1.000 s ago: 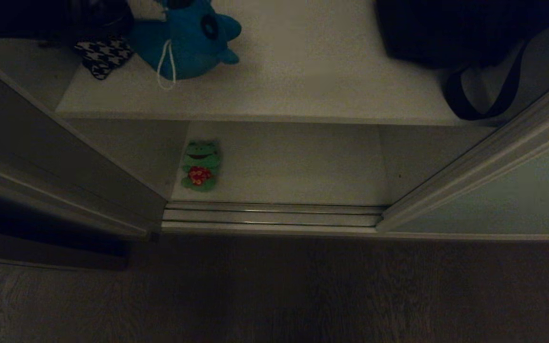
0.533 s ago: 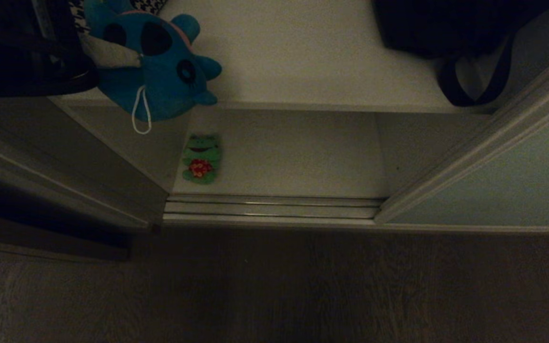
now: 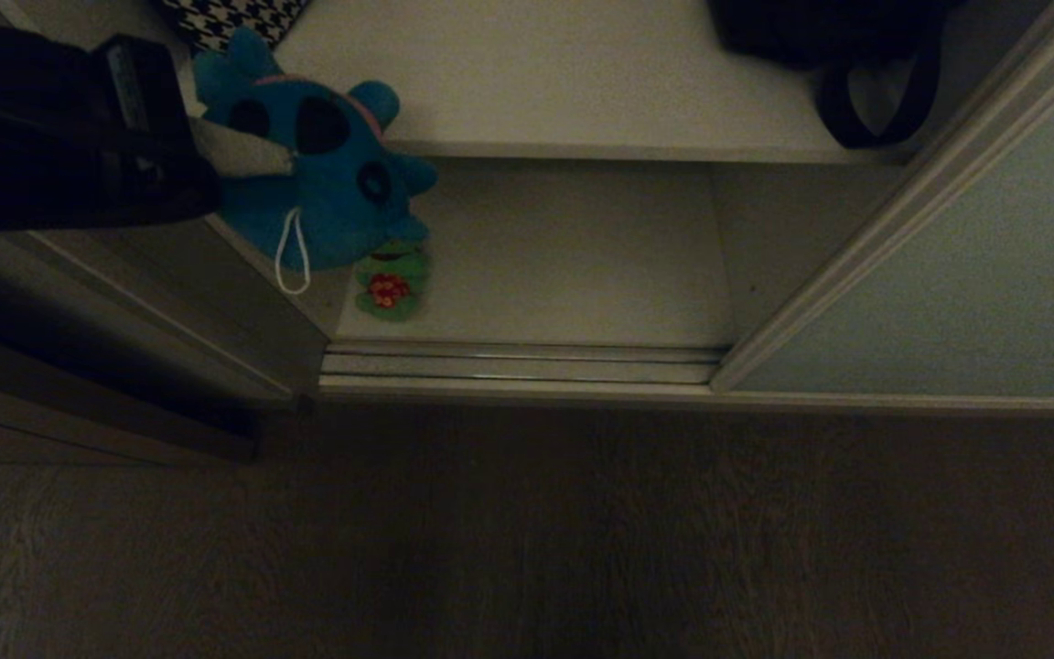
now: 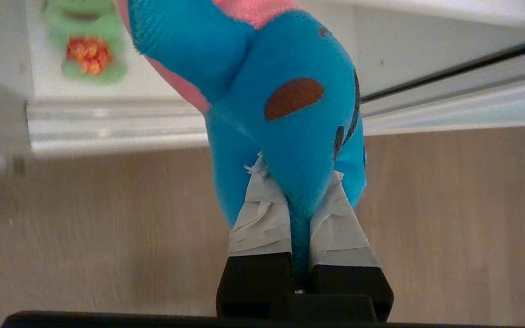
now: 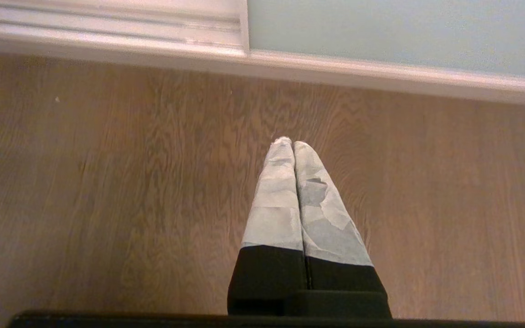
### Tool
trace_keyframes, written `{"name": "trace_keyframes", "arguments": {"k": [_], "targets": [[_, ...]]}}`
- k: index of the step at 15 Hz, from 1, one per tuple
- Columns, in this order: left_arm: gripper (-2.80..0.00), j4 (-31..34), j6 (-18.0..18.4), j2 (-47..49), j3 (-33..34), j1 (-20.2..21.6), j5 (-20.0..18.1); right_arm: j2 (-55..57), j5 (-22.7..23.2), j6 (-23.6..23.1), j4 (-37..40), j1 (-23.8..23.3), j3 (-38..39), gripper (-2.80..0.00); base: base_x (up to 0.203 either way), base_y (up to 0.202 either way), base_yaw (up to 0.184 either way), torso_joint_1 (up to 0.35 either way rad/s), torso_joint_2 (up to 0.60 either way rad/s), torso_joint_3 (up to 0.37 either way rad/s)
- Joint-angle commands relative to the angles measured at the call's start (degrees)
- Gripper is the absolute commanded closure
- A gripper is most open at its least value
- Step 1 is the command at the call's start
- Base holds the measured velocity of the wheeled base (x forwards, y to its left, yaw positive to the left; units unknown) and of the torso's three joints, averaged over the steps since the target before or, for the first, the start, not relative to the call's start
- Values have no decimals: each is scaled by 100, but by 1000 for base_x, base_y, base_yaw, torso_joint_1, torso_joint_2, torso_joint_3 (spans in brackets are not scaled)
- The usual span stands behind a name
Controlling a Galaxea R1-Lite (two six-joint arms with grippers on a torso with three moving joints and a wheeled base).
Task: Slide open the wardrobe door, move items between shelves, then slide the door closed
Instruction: Place the blue doll on the lower shelf
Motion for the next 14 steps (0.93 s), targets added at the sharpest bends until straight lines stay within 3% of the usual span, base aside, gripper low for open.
{"name": "trace_keyframes", "arguments": {"k": [1, 5, 7, 10, 14], "targets": [[0, 5, -56, -62, 446, -15, -13, -8, 7, -2, -6, 6, 0, 0, 0, 0, 0, 0, 0, 0], [0, -182, -373, 219, 1842, -10, -39, -8, 6, -2, -6, 6, 0, 0, 0, 0, 0, 0, 0, 0], [0, -718, -485, 669, 2397, -14, -117, -8, -2, -2, -6, 6, 0, 0, 0, 0, 0, 0, 0, 0], [0, -1644, -530, 1706, 2694, -14, -255, -8, 6, -2, 2, 6, 0, 0, 0, 0, 0, 0, 0, 0], [0, -2421, -662, 3105, 2619, -7, -316, -8, 7, -2, -4, 6, 0, 0, 0, 0, 0, 0, 0, 0]]}}
